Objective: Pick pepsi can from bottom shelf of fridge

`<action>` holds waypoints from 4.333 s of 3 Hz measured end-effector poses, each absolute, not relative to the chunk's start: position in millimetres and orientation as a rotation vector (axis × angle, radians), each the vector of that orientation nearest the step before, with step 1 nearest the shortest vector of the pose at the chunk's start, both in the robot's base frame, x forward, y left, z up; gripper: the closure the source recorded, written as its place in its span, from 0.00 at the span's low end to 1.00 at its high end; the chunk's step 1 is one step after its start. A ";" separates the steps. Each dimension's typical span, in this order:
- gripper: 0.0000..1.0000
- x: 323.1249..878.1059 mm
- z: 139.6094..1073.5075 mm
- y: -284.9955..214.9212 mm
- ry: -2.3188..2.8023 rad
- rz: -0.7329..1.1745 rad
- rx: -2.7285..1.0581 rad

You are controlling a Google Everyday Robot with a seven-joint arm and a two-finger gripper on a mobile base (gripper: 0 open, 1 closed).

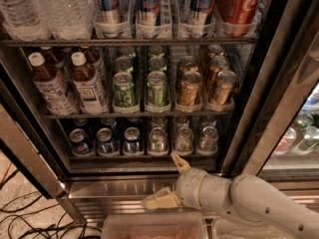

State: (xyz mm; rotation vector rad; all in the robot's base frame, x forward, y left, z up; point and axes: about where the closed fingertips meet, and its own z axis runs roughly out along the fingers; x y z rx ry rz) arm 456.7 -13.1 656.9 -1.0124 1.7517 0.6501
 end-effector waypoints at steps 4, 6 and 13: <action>0.00 479.6 651.2 18.0 1.683 0.681 -0.664; 0.00 502.8 637.2 54.1 1.664 0.616 -0.652; 0.38 519.9 566.1 32.1 1.703 0.585 -0.614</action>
Offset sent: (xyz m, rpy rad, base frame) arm 0.0177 0.0166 0.0085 0.0657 -0.0317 -0.0753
